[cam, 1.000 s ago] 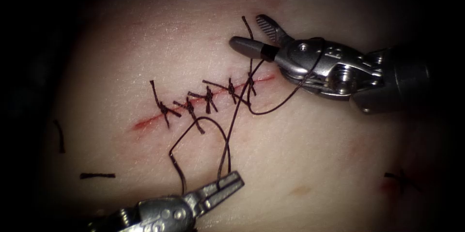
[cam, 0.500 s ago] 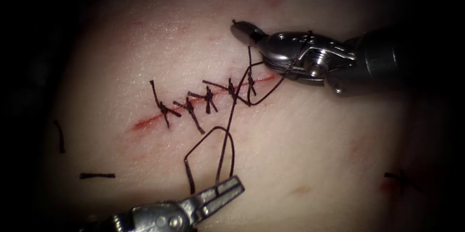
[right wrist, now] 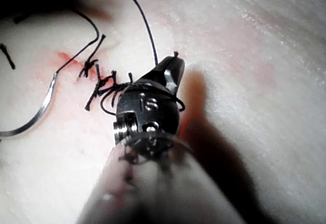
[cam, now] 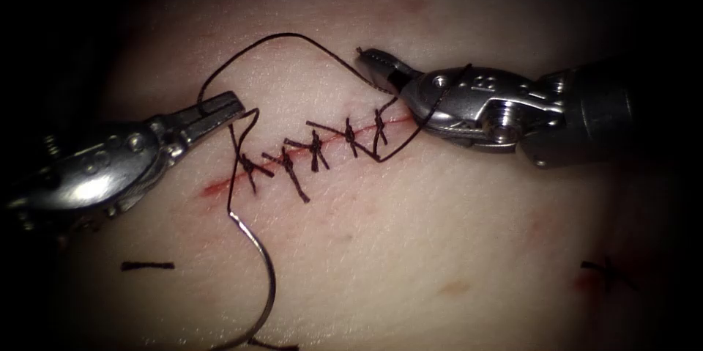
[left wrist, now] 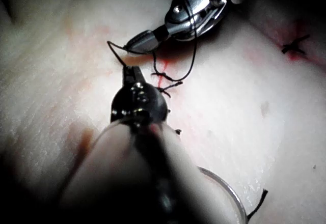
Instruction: Wound Closure
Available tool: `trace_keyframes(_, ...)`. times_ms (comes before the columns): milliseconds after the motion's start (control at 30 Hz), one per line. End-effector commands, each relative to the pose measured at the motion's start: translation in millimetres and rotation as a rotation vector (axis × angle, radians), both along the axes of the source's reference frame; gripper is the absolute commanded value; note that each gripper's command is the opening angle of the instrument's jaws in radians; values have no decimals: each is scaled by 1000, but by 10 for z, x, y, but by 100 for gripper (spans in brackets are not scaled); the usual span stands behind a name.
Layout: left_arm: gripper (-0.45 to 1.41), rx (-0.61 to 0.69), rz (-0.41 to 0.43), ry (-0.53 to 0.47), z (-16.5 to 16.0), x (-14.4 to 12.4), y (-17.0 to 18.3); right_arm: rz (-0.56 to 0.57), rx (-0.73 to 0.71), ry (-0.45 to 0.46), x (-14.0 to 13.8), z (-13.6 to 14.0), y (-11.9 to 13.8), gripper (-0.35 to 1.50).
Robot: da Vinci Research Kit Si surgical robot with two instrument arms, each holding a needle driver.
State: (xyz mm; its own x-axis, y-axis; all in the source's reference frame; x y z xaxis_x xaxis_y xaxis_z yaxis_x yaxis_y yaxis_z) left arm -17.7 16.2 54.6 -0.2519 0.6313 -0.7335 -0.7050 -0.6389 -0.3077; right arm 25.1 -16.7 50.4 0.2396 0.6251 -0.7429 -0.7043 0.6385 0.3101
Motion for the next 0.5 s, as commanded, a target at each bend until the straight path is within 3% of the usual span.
trace_keyframes(33, -45, 12, -17, -13, 14, 15, 12, -13, -41, 17, -1, -4, -11, -35)
trace_keyframes(67, -45, 31, -46, -34, 23, 38, 22, -23, -72, 43, -2, -8, -14, -35)
trace_keyframes(500, -45, 57, -181, -105, 39, 167, 64, -175, -188, 136, -13, 2, -49, -35)
